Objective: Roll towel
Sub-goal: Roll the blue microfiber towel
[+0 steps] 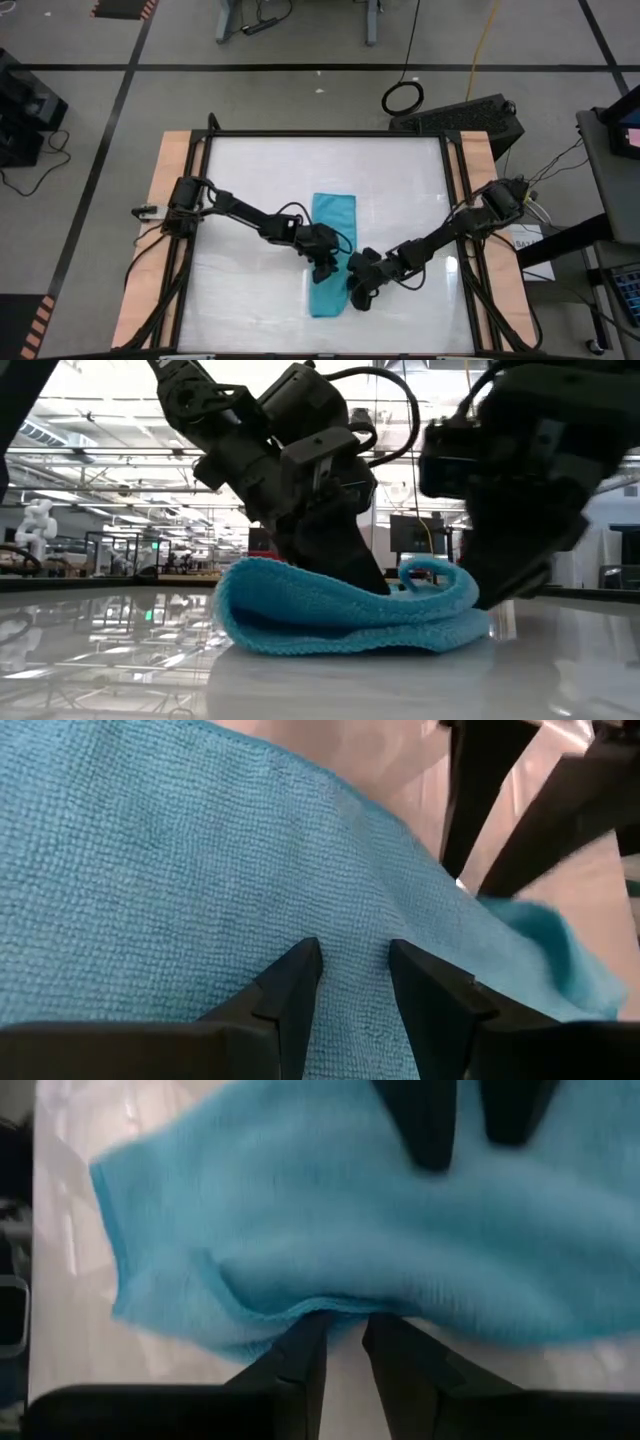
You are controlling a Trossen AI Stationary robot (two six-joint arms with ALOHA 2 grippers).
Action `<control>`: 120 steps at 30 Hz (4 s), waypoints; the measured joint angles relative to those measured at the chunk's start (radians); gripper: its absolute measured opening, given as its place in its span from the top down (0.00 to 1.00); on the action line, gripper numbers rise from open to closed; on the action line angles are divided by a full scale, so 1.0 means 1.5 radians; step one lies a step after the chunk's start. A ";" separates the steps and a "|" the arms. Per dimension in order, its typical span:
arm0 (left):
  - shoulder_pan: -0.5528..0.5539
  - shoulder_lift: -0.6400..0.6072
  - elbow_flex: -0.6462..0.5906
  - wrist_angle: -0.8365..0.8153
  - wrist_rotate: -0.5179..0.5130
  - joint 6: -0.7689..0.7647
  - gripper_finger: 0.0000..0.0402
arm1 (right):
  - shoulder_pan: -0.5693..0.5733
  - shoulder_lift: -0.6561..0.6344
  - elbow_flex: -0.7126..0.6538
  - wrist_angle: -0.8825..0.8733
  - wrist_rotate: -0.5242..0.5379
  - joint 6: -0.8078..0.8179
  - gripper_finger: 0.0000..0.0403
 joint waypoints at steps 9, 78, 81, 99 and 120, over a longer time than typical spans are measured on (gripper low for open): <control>0.019 0.002 0.022 -0.066 -0.036 0.050 0.65 | -0.025 0.036 -0.001 0.138 -0.092 0.009 0.81; 0.064 0.004 0.019 -0.055 -0.032 -0.027 0.65 | 0.031 0.054 0.022 0.088 0.098 0.121 0.64; 0.063 0.004 0.019 -0.048 -0.042 -0.027 0.65 | 0.018 0.055 0.021 0.095 0.093 0.110 0.69; 0.086 0.005 0.018 -0.030 -0.068 -0.029 0.65 | 0.009 0.057 0.085 0.172 0.022 0.014 0.93; 0.090 0.005 0.018 -0.018 -0.062 -0.039 0.65 | 0.047 0.054 0.086 0.055 -0.023 0.102 0.80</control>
